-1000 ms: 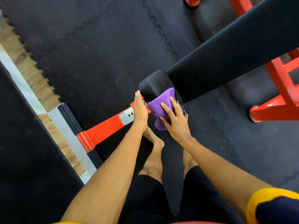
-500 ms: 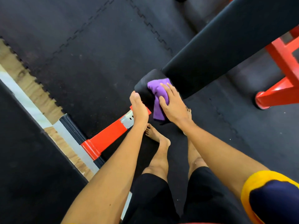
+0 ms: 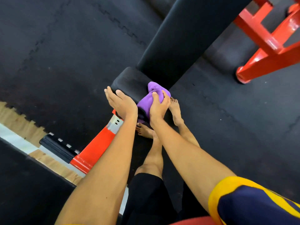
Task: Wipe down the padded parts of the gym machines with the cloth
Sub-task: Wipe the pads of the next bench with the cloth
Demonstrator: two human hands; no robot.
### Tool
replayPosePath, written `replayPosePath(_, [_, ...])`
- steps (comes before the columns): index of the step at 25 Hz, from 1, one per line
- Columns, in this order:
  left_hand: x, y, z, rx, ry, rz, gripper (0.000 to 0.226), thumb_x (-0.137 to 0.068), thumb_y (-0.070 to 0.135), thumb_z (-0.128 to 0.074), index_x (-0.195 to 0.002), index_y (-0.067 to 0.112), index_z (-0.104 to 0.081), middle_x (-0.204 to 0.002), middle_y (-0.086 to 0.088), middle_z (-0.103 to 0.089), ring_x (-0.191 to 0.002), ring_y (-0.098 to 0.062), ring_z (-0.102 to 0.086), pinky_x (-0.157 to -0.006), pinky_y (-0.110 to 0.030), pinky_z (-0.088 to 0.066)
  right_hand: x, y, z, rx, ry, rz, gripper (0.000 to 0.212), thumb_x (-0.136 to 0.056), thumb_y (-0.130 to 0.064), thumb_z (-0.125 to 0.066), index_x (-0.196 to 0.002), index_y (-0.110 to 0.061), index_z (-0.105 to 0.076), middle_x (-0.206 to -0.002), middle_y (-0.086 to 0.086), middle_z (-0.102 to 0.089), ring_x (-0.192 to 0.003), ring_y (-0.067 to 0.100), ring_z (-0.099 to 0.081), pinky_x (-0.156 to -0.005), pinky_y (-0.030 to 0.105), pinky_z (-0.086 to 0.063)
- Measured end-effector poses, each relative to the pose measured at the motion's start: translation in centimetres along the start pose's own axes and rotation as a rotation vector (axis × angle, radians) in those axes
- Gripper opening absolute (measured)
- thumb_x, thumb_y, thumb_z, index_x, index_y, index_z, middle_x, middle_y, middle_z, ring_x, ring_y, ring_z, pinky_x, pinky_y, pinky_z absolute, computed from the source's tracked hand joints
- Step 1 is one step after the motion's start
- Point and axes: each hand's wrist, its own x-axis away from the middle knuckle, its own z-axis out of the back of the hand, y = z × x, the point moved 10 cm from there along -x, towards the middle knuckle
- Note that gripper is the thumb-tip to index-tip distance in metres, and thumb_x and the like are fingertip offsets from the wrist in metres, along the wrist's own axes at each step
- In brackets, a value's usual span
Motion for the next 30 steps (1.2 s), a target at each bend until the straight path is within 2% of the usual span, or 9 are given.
replayPosePath(5, [-0.4, 0.1, -0.2, -0.004, 0.055, -0.003, 0.049, -0.11, 0.024, -0.027, -0.157, 0.015, -0.032, -0.167, -0.003, -0.023, -0.153, -0.019, -0.021, -0.123, -0.032, -0.019, -6.8, 5.9, -1.0, -0.247, -0.035, -0.243, 0.079, -0.058, -0.056, -0.069, -0.133, -0.035, -0.059, -0.143, 0.009, -0.052, -0.116, 0.028, -0.063, -0.089, 0.045, -0.059])
replayPosePath(7, [-0.4, 0.3, -0.2, -0.004, 0.08, -0.001, 0.049, -0.11, 0.027, -0.027, -0.157, 0.014, -0.032, -0.166, -0.003, -0.024, -0.153, -0.019, -0.019, -0.124, -0.036, -0.017, -3.9, 3.5, -0.7, -0.174, -0.054, -0.207, 0.075, -0.072, -0.05, -0.071, -0.142, -0.035, -0.051, -0.154, 0.008, -0.04, -0.13, 0.028, -0.053, -0.103, 0.048, -0.052])
replayPosePath(10, [-0.5, 0.4, -0.5, -0.043, 0.112, -0.015, 0.049, -0.11, 0.027, -0.028, -0.157, 0.013, -0.032, -0.166, -0.005, -0.026, -0.154, -0.021, -0.016, -0.125, -0.039, -0.014, 1.4, -1.1, -1.6, 0.135, -0.165, 0.067, 0.064, -0.095, -0.039, -0.065, -0.153, -0.033, -0.038, -0.168, -0.003, -0.013, -0.151, 0.021, -0.021, -0.121, 0.043, -0.028])
replayPosePath(14, [-0.5, 0.3, -0.5, -0.069, 0.132, -0.073, 0.051, -0.108, 0.027, -0.027, -0.156, 0.01, -0.034, -0.165, -0.007, -0.028, -0.155, -0.024, -0.016, -0.125, -0.043, -0.014, -3.0, -0.9, -3.1, 0.368, -0.251, 0.157, 0.055, -0.095, -0.038, -0.056, -0.148, -0.031, -0.047, -0.161, 0.005, -0.029, -0.147, 0.028, -0.028, -0.123, 0.048, -0.025])
replayPosePath(18, [-0.2, 0.6, -0.6, -0.088, 0.18, -0.109, 0.053, -0.107, 0.027, -0.026, -0.154, 0.007, -0.037, -0.163, -0.01, -0.032, -0.154, -0.025, -0.019, -0.125, -0.044, -0.016, -8.1, -2.7, -5.4, 0.605, -0.353, 0.099, 0.05, -0.097, -0.042, -0.045, -0.145, -0.028, -0.051, -0.154, 0.006, -0.042, -0.147, 0.034, -0.029, -0.12, 0.055, -0.022])
replayPosePath(22, [0.0, 1.4, -0.2, -0.106, 0.256, -0.128, 0.051, -0.104, 0.021, -0.027, -0.15, 0.003, -0.044, -0.159, -0.013, -0.04, -0.153, -0.028, -0.024, -0.127, -0.04, -0.011, -2.0, -6.1, -8.2, 0.654, -0.666, 0.435, 0.05, -0.105, -0.036, -0.039, -0.155, -0.033, -0.04, -0.166, 0.0, -0.031, -0.156, 0.025, -0.017, -0.126, 0.054, -0.012])
replayPosePath(25, [0.1, 1.5, -0.2, -0.119, 0.287, -0.101, 0.052, -0.103, 0.02, -0.026, -0.148, 0.005, -0.046, -0.157, -0.01, -0.044, -0.153, -0.025, -0.026, -0.127, -0.037, -0.01, 0.6, -5.2, -5.1, 0.726, -0.833, 0.579, 0.052, -0.108, -0.034, -0.047, -0.156, -0.039, -0.027, -0.168, -0.011, -0.015, -0.156, 0.01, -0.003, -0.127, 0.033, 0.005])
replayPosePath(26, [0.1, 1.6, -0.2, -0.134, 0.292, -0.111, 0.052, -0.103, 0.02, -0.026, -0.148, 0.005, -0.046, -0.156, -0.01, -0.044, -0.152, -0.025, -0.027, -0.127, -0.037, -0.011, -0.3, -5.0, -4.3, 0.756, -0.839, 0.57, 0.055, -0.107, -0.039, -0.05, -0.155, -0.043, -0.025, -0.168, -0.014, -0.011, -0.154, 0.007, -0.002, -0.126, 0.028, 0.006])
replayPosePath(30, [0.2, 1.3, -0.2, -0.172, 0.328, -0.125, 0.055, -0.103, 0.025, -0.023, -0.147, 0.005, -0.047, -0.154, -0.01, -0.047, -0.15, -0.025, -0.03, -0.126, -0.038, -0.017, -7.3, -5.0, -9.2, 0.892, -0.673, 0.344, 0.069, -0.094, -0.071, -0.039, -0.156, -0.04, -0.034, -0.168, 0.0, -0.021, -0.154, 0.029, -0.019, -0.124, 0.054, -0.016])
